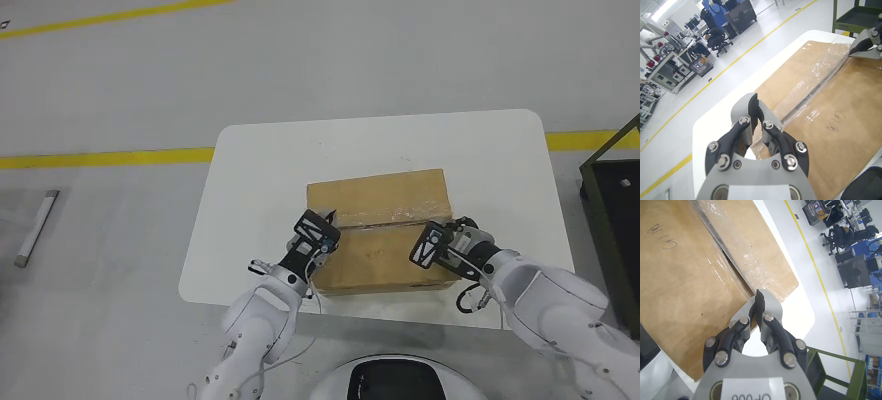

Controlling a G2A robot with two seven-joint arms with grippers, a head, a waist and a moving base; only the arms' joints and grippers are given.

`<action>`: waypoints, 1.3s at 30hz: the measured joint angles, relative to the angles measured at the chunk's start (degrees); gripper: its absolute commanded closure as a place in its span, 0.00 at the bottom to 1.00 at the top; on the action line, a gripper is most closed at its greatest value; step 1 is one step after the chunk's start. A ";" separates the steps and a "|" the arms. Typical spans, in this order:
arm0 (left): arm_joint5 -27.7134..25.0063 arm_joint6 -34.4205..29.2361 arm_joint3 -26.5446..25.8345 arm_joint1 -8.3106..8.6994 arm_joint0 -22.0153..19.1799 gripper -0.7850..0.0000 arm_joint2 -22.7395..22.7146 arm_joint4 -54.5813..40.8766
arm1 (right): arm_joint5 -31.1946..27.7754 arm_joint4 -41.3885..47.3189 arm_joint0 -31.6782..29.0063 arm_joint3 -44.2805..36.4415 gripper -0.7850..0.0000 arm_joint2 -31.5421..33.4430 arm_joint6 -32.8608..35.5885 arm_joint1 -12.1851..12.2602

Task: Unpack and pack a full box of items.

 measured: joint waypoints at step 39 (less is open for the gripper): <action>-1.59 -7.00 6.38 -1.60 -4.25 1.00 4.29 0.82 | -4.73 2.21 -1.97 -1.22 0.46 3.17 0.46 -0.86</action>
